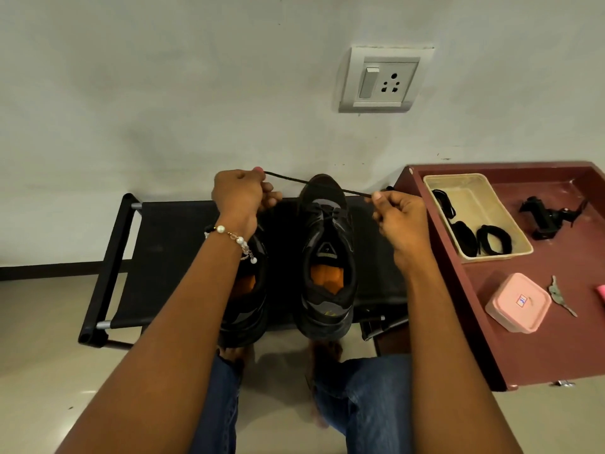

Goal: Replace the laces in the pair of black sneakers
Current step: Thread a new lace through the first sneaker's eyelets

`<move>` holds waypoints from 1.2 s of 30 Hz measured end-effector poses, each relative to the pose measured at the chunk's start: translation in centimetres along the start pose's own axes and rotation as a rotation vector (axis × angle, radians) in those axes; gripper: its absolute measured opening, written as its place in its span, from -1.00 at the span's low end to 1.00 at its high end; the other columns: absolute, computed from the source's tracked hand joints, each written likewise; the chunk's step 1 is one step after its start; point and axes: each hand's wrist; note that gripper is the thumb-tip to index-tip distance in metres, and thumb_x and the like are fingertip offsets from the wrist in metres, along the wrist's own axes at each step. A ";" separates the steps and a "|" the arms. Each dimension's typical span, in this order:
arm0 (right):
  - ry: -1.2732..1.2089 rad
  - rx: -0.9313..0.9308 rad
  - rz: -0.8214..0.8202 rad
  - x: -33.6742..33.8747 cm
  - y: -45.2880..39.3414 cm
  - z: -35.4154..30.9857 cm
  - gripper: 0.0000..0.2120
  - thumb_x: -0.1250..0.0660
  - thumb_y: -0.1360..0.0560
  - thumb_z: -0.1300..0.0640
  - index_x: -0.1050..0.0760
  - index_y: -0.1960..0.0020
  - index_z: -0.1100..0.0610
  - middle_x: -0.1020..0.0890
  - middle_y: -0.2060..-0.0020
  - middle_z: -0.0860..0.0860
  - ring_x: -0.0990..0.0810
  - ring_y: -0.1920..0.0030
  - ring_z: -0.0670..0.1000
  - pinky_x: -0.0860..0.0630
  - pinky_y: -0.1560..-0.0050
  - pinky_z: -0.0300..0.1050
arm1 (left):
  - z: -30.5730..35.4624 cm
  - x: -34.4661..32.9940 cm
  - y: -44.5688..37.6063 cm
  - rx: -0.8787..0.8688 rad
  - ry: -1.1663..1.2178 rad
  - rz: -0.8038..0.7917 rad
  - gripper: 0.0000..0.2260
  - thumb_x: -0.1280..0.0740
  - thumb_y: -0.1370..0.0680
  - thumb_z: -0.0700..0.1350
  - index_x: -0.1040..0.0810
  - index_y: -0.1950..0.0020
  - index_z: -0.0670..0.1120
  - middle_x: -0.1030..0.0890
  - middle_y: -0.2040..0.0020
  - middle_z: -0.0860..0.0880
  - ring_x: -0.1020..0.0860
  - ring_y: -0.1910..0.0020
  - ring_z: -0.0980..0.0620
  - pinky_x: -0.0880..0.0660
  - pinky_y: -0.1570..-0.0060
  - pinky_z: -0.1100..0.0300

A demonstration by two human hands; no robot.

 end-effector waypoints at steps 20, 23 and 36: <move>-0.267 -0.120 -0.190 -2.8 1.2 -1.7 -0.90 -0.42 -0.49 0.27 -0.55 0.13 0.30 -0.66 0.38 0.12 -0.63 0.43 0.00 -0.55 0.41 -0.26 | -2.2 -3.2 2.3 -0.613 -0.600 -0.494 -0.92 -0.47 -0.46 -0.23 -0.70 0.06 -0.14 -0.67 0.27 -0.03 -0.59 0.37 0.09 -0.52 0.23 0.41; -0.155 -0.139 -0.154 -2.3 1.0 -1.2 -0.87 -0.47 -0.46 0.16 -0.60 0.16 0.22 -0.65 0.34 0.10 -0.60 0.37 -0.05 -0.51 0.36 -0.24 | -2.6 -3.3 2.1 -0.656 -0.763 -0.446 -0.92 -0.43 -0.51 -0.14 -0.70 0.07 -0.12 -0.66 0.20 -0.01 -0.59 0.22 0.10 -0.49 0.13 0.33; 0.377 -0.208 -0.325 -1.0 1.7 -1.2 -0.90 -0.43 -0.48 0.15 -0.65 0.09 0.20 -0.67 0.19 0.13 -0.64 0.26 0.02 -0.62 0.36 -0.12 | -4.3 -5.0 2.8 -0.450 -0.906 -0.302 -0.86 -0.40 -0.48 -0.17 -0.66 0.27 -0.15 -0.68 0.23 -0.06 -0.62 0.24 0.01 -0.47 0.36 0.34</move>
Point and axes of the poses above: each hand's wrist, its own y-axis away from the middle knuckle, its own x-axis out of the back of the hand, z = x × y
